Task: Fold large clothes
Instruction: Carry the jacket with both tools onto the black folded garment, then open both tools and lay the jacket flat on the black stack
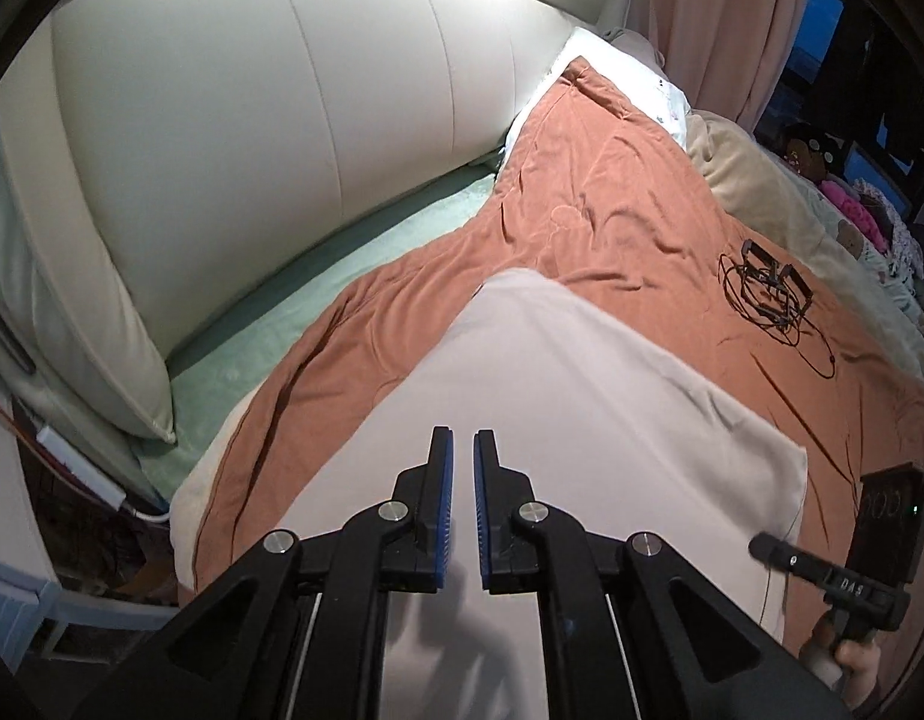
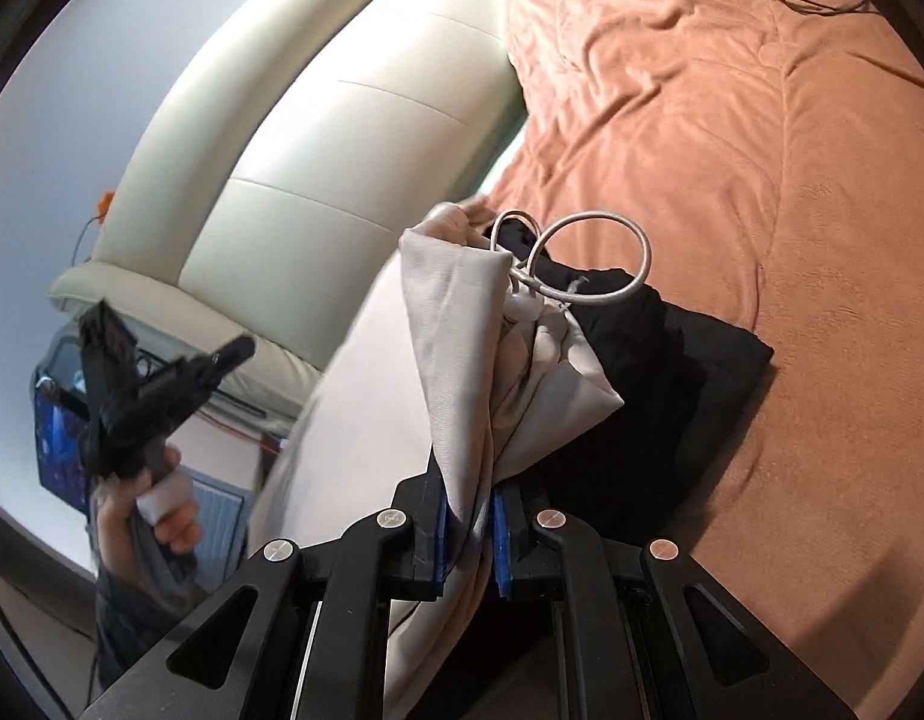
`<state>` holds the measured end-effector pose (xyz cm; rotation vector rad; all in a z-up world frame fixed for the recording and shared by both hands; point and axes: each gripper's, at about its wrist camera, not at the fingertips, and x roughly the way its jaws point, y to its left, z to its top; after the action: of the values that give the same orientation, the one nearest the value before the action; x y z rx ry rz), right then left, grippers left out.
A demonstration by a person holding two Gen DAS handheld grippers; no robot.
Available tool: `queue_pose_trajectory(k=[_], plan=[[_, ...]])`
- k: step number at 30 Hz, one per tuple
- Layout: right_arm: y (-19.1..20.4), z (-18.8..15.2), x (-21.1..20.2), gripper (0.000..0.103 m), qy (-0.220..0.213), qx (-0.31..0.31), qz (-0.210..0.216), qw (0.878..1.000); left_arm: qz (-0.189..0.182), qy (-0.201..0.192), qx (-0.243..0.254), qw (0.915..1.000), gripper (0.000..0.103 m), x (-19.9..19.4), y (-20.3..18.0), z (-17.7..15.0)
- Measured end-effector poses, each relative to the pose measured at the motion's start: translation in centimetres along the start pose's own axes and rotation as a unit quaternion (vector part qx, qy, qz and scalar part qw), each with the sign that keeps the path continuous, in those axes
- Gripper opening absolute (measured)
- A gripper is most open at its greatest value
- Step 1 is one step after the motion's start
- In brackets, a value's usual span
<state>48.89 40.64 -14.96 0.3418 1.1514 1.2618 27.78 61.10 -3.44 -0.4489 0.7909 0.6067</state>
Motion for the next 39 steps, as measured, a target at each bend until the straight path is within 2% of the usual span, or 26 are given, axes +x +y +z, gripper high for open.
queue_pose_trajectory(k=[3, 5, 7, 11, 12, 13, 14, 15, 17, 18, 19, 24, 26, 28, 30, 33, 34, 37, 39], plan=[[0.6, -0.4, -0.3, 0.012, -0.004, -0.006, -0.010, 1.000, -0.007, 0.001, -0.026, 0.9997, 0.009, -1.5, 1.4, -2.5], [0.5, -0.8, -0.6, 0.016, -0.003, -0.003, -0.029, 1.000, -0.003, -0.004, -0.035, 0.9994, 0.009, -2.6, 2.2, -4.1], [0.3, -1.3, -1.3, 0.027, -0.007, -0.002, -0.054, 0.999, -0.004, -0.005, -0.044, 0.9990, 0.009, -3.5, 2.9, -5.6], [1.7, -1.2, -2.4, 0.032, -0.020, -0.037, -0.094, 0.995, -0.002, -0.013, -0.064, 0.9979, 0.009, -4.9, 4.1, -8.1], [2.2, -1.1, -2.5, 0.040, -0.024, -0.046, -0.103, 0.993, 0.002, -0.016, -0.063, 0.9979, 0.009, -5.1, 4.2, -8.5], [2.8, -1.0, -3.0, 0.053, -0.034, -0.054, -0.109, 0.992, 0.006, -0.017, -0.060, 0.9980, 0.010, -5.3, 4.3, -8.9], [3.6, -1.1, -3.5, 0.059, -0.048, -0.063, -0.111, 0.991, 0.012, -0.019, -0.058, 0.9981, 0.011, -5.4, 4.4, -9.4], [4.2, -1.0, -3.9, 0.066, -0.057, -0.073, -0.118, 0.989, 0.013, -0.019, -0.061, 0.9979, 0.018, -5.4, 4.6, -9.8], [5.7, -0.5, -4.0, 0.067, -0.070, -0.101, -0.132, 0.984, 0.015, -0.020, -0.068, 0.9974, 0.041, -5.3, 5.1, -10.6], [6.1, -0.3, -3.8, 0.067, -0.070, -0.110, -0.133, 0.982, 0.020, -0.024, -0.068, 0.9972, 0.059, -5.3, 5.3, -11.0], [6.4, 0.1, -3.5, 0.067, -0.069, -0.117, -0.135, 0.982, 0.026, -0.028, -0.067, 0.9970, 0.069, -5.1, 5.3, -11.2], [5.1, 1.5, -1.4, 0.067, -0.060, -0.080, -0.161, 0.982, 0.061, -0.027, -0.065, 0.9957, 0.070, -3.7, 6.0, -12.4], [3.9, 1.7, -0.8, 0.067, -0.070, -0.086, -0.210, 0.971, 0.065, -0.024, -0.071, 0.9950, 0.070, -3.2, 6.6, -12.9], [1.7, 1.9, -0.3, 0.064, -0.069, -0.072, -0.234, 0.967, 0.070, -0.023, -0.084, 0.9938, 0.073, -3.1, 7.3, -13.6], [-0.5, 1.9, -0.2, 0.063, -0.067, -0.049, -0.231, 0.969, 0.076, -0.024, -0.092, 0.9926, 0.074, -3.1, 7.8, -13.8], [-2.2, 1.6, -0.5, 0.062, -0.060, -0.041, -0.250, 0.965, 0.081, -0.026, -0.095, 0.9919, 0.074, -3.6, 7.6, -14.0], [-2.3, 1.6, -0.9, 0.057, -0.060, -0.039, -0.257, 0.964, 0.082, -0.026, -0.093, 0.9919, 0.073, -3.9, 7.4, -14.1], [-1.5, 1.3, -2.3, 0.053, -0.057, -0.040, -0.260, 0.963, 0.073, -0.029, -0.092, 0.9927, 0.074, -4.9, 6.6, -14.4], [-0.3, 1.0, -3.6, 0.053, -0.060, -0.047, -0.239, 0.968, 0.065, -0.033, -0.090, 0.9933, 0.074, -5.9, 6.0, -14.5]])
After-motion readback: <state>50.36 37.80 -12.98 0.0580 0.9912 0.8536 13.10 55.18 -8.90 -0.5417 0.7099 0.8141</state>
